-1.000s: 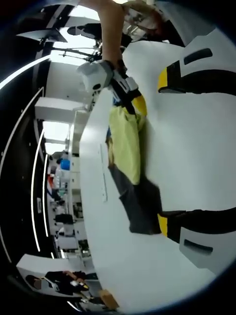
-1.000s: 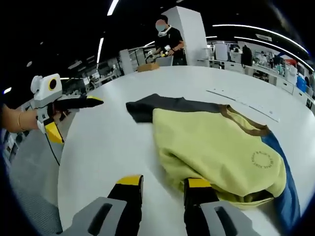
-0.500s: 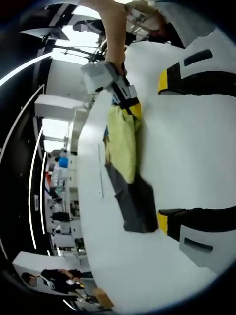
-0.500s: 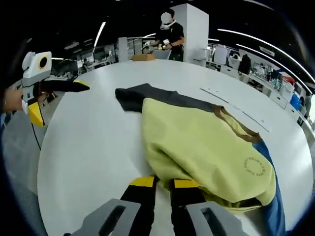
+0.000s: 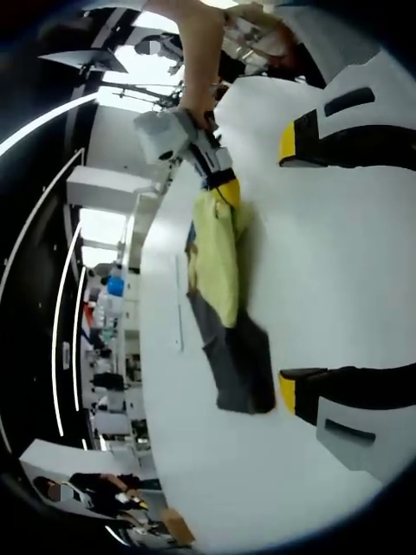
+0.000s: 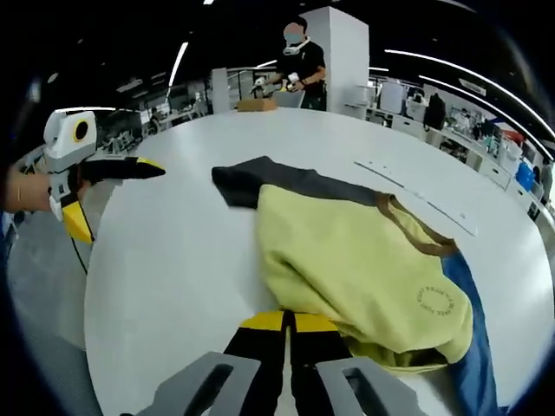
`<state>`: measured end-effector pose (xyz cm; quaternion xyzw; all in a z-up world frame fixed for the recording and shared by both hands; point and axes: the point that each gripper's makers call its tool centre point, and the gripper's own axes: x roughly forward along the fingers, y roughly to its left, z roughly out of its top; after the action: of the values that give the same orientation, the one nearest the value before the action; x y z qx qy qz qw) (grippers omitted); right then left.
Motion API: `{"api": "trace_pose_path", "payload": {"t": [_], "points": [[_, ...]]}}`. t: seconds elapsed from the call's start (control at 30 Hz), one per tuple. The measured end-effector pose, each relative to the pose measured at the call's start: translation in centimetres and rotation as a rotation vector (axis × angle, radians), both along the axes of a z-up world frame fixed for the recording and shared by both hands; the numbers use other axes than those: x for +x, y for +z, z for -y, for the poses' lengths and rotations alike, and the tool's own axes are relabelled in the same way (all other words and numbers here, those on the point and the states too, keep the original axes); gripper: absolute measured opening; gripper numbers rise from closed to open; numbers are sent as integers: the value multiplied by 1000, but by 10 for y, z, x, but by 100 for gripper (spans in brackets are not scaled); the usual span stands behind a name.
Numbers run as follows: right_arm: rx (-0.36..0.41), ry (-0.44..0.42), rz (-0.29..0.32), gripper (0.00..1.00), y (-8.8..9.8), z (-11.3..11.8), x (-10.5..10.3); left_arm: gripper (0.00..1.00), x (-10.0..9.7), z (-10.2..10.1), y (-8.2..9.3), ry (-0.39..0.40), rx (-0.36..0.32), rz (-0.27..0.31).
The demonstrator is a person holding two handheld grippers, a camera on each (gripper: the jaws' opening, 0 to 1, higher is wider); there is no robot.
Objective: Fold the garment on the visible template until the final outline fits inside the template.
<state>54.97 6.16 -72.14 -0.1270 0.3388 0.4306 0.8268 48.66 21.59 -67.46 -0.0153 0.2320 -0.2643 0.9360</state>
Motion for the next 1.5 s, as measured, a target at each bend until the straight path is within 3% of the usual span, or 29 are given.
{"api": "trace_pose_path", "payload": {"t": [0.1,0.33,0.73,0.97,1.5], "points": [[46,-19,-51,0,11,-1,-4,91,0,2,1,-3,-2,3],[104,-23,-56,0,38,0,-2,90,-1,3,2,-16,17,10],[215,-137,-37,0,73,13,46,84,1,6,1,-22,12,3],[234,-197,-56,0,69,18,74,81,1,6,-1,-27,8,-4],[143,-261,-60,0,34,32,110,80,6,2,-6,-7,17,-20]]}}
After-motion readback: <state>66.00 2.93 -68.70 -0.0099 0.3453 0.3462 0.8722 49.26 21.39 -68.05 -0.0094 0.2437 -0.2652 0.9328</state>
